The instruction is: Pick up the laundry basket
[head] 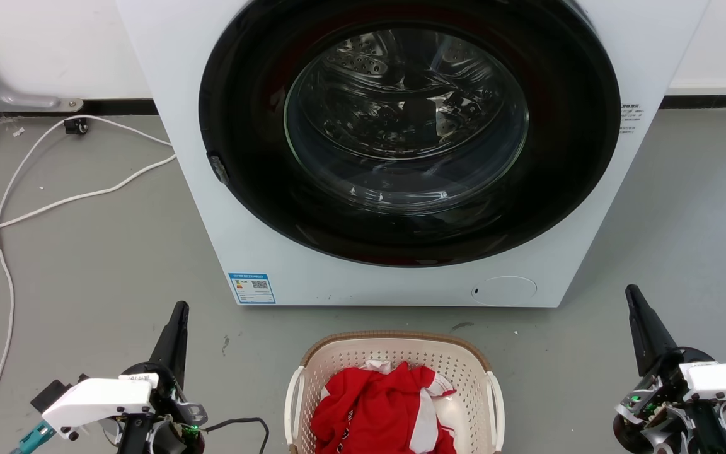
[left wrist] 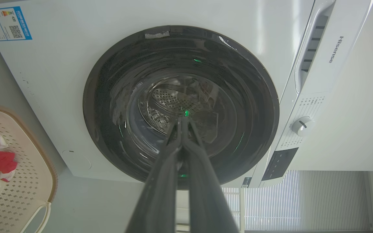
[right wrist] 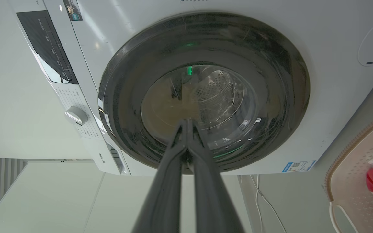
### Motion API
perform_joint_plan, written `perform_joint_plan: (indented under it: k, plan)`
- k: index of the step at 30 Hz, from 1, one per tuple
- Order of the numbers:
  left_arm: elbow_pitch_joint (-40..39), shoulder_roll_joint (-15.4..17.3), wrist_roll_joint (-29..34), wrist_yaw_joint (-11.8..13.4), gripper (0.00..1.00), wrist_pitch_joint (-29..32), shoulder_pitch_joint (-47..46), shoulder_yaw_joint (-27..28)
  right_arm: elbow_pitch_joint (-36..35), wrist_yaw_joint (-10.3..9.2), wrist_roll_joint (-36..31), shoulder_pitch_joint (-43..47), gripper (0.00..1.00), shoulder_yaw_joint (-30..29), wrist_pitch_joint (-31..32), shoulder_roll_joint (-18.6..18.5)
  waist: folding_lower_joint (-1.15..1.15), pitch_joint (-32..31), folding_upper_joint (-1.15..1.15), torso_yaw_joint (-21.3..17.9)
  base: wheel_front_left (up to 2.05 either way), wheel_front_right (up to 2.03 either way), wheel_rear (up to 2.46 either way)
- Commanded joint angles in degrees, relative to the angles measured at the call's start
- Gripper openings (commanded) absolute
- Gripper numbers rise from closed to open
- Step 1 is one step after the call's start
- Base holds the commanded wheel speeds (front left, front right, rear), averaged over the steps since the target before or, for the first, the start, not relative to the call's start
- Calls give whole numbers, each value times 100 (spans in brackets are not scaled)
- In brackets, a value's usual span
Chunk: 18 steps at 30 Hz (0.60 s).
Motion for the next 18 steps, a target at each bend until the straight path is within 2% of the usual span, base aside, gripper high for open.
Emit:
perform_joint_plan:
  k: [1,4,5,12,18]
  plan:
    - [7,-4,31,-14,0,13,-64,20,8,2,-14,-75,0,-5,5,18,0,0,0,0,0,0,0]
    - [49,-8,-3,1,0,-5,27,-14,46,0,0,33,0,7,-5,2,0,0,0,0,0,0,0]
    - [78,-14,-4,0,100,-14,56,-28,71,0,0,65,100,13,-14,4,0,1,0,-1,0,0,0]
    - [-35,-13,68,-1,100,-227,45,-265,-26,0,-79,121,100,146,-223,4,0,4,0,-1,0,0,0]
    - [-167,-12,488,-2,100,-392,46,-349,-63,0,-458,149,100,168,-390,-1,0,1,0,2,0,0,0]
